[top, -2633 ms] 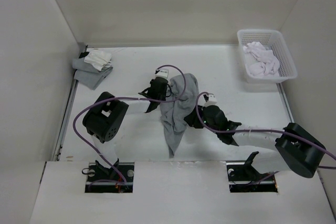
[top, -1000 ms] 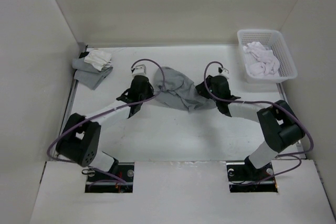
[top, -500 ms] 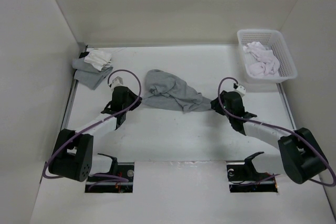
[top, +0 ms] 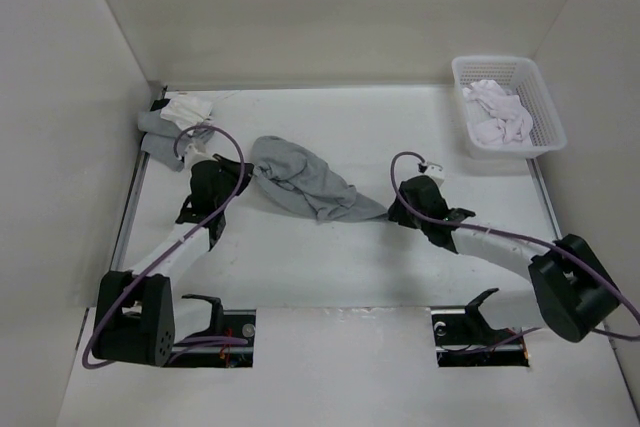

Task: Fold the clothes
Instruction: Flatten the tank top out

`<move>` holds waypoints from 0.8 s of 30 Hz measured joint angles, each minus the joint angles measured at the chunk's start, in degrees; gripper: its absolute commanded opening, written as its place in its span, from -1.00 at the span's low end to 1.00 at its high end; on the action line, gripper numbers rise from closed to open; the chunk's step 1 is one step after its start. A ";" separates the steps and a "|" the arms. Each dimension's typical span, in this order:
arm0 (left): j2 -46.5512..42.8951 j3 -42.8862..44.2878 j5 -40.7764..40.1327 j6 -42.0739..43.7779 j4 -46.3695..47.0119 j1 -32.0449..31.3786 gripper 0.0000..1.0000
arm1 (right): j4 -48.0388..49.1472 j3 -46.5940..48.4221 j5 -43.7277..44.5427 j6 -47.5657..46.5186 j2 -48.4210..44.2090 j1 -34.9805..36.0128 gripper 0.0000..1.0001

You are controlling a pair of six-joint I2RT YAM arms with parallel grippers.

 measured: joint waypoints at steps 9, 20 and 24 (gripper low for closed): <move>2.21 -1.60 0.87 -0.33 1.75 -0.13 -1.00 | 0.55 3.48 -1.95 0.09 8.24 1.97 -0.19; 2.25 -1.64 1.07 -0.33 2.12 -0.79 -1.00 | 1.42 0.83 -0.87 2.97 7.26 1.75 -0.29; 2.25 -1.64 1.07 -0.33 2.12 -0.85 -1.00 | 1.70 0.83 -0.85 3.61 8.02 1.42 -0.37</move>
